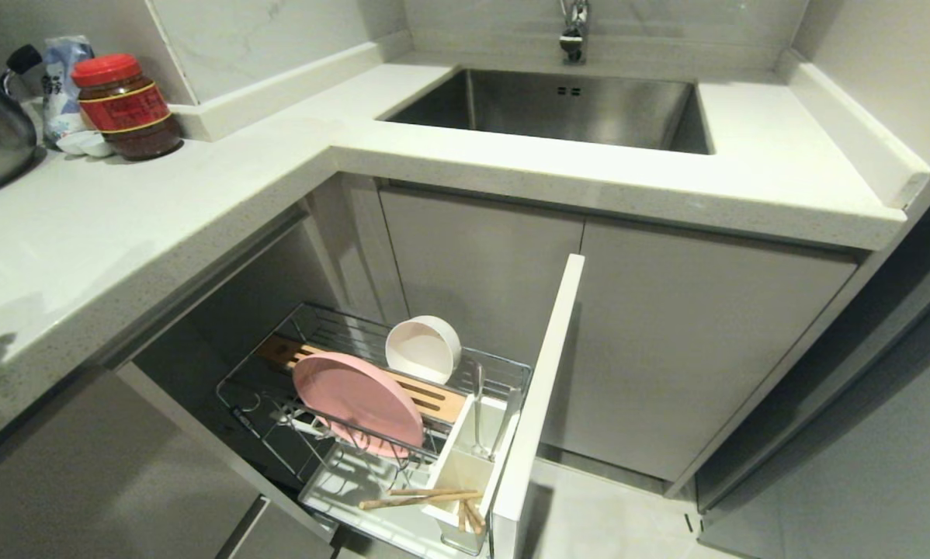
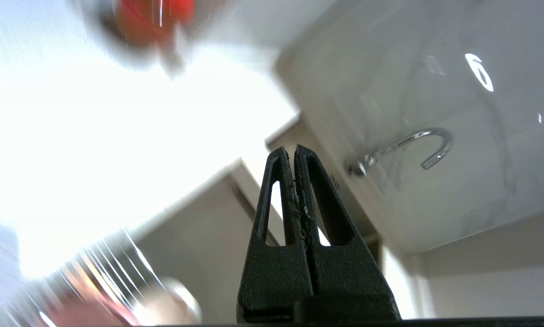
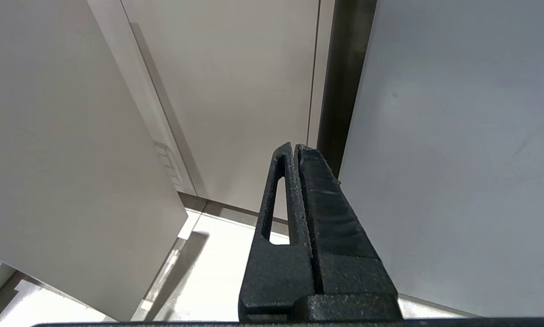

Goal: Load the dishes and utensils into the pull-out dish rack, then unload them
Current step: Take the plate out of the cupboard

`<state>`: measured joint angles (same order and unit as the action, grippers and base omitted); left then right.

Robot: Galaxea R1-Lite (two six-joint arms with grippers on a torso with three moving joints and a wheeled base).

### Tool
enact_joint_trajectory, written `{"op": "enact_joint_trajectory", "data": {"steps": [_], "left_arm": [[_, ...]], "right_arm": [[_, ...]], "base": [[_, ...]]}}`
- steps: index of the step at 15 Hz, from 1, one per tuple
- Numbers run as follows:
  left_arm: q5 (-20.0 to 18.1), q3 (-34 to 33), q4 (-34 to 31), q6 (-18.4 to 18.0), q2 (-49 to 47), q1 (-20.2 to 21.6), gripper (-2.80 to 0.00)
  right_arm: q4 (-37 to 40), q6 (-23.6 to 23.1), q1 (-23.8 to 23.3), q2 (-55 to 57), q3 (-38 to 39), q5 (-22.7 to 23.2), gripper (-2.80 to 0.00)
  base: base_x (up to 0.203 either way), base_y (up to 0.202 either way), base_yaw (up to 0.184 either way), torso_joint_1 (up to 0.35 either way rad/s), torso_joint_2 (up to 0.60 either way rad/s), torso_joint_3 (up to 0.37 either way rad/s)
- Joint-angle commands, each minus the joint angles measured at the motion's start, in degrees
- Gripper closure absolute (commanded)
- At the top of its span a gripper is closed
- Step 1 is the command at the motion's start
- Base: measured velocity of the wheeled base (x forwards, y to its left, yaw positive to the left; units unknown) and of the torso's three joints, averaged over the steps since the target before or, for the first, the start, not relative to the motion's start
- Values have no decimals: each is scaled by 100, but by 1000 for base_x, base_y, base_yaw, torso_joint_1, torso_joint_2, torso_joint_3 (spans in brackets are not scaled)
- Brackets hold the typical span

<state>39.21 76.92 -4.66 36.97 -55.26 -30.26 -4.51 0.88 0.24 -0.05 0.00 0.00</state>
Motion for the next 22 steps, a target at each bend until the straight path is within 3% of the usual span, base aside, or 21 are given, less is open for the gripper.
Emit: {"op": "enact_joint_trajectory", "data": {"steps": [1,4,7,11,14,16,18,22], "left_arm": [[-817,39,-19,-1242,872,970,0],[-1658,-232,-32,-2623,1763,1914,0],[-2263,-1023,-259,-3504,2738,2320,0],[-3243,-2332,-1641,-3874,4272,2806,0],[-3653,-3577,-1893,-4065,5250,2994,0],[-3712,-4471,-1588,-4010,5442,3031,0],[-3708,-5463,-699,-3856,5495,3044,0],[-3721,-7575,1382,-3928,5518,3051,0]], "right_arm": [[-6,0,2,4,149,0,0],[-6,0,2,5,149,0,0],[-6,0,2,5,149,0,0],[-6,0,2,5,151,0,0],[-6,0,2,5,149,0,0],[-6,0,2,5,149,0,0],[-6,0,2,-3,149,0,0],[-6,0,2,5,149,0,0]], "base": [[0,0,0,0,0,0],[0,0,0,0,0,0],[0,0,0,0,0,0],[0,0,0,0,0,0],[0,0,0,0,0,0],[0,0,0,0,0,0],[0,0,0,0,0,0],[0,0,0,0,0,0]]}}
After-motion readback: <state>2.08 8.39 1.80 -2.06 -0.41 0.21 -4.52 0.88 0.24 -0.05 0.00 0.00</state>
